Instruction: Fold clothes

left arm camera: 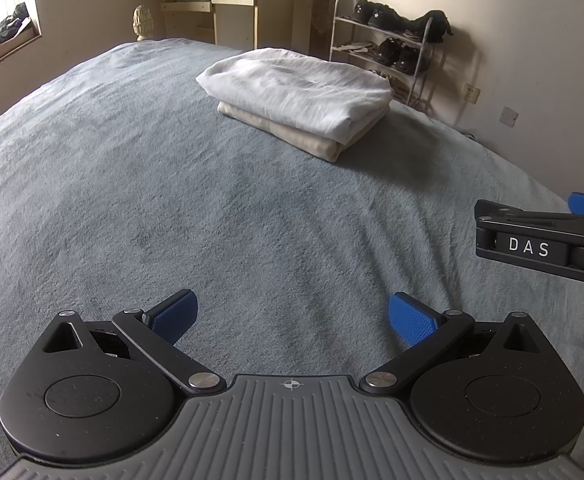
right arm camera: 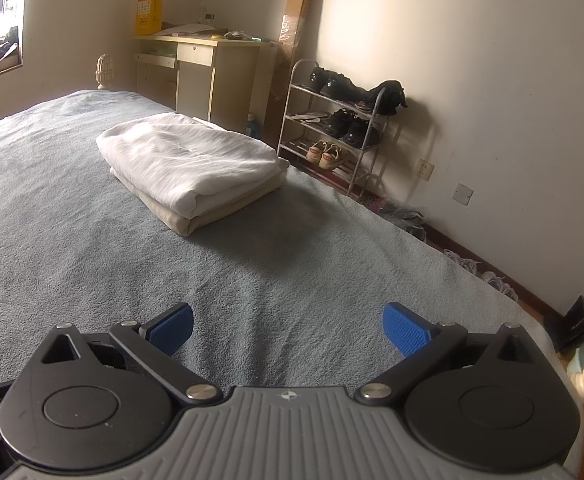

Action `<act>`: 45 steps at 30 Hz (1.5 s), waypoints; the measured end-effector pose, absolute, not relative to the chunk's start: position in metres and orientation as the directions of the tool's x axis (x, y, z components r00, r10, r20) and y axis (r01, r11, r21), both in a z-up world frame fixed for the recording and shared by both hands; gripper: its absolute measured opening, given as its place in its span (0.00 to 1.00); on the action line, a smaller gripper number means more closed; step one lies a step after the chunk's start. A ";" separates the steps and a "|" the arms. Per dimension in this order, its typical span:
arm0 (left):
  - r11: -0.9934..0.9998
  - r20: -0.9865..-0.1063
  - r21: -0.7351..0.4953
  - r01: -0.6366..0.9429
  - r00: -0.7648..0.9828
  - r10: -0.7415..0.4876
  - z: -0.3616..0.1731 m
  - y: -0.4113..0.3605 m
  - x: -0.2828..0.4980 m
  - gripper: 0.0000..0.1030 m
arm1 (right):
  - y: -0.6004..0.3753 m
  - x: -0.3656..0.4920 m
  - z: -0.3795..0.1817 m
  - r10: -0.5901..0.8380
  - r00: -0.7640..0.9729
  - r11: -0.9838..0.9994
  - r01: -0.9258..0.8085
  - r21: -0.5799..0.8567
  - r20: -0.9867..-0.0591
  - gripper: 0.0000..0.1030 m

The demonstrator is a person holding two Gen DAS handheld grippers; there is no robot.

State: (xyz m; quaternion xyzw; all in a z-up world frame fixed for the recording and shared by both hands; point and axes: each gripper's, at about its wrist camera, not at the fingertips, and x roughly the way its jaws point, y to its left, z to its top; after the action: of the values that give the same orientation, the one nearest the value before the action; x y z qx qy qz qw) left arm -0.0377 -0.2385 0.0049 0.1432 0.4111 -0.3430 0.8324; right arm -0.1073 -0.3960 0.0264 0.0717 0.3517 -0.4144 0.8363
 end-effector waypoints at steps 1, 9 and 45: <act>0.724 -0.783 -0.045 0.689 0.426 -0.453 0.005 -0.238 -0.038 1.00 | -0.396 -0.107 0.026 -0.643 0.409 0.646 0.744 -0.171 -0.648 1.00; 0.723 -0.784 -0.043 0.689 0.425 -0.452 0.005 -0.239 -0.038 1.00 | -0.396 -0.106 0.027 -0.642 0.408 0.646 0.744 -0.171 -0.649 1.00; 0.722 -0.787 -0.043 0.690 0.422 -0.450 0.006 -0.238 -0.040 1.00 | -0.397 -0.108 0.027 -0.639 0.411 0.647 0.745 -0.165 -0.650 1.00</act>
State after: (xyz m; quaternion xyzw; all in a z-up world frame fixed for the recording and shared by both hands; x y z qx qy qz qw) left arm -0.0398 -0.2382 0.0059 0.1450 0.4140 -0.3431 0.8306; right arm -0.1081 -0.3972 0.0274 0.0751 0.3515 -0.4136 0.8365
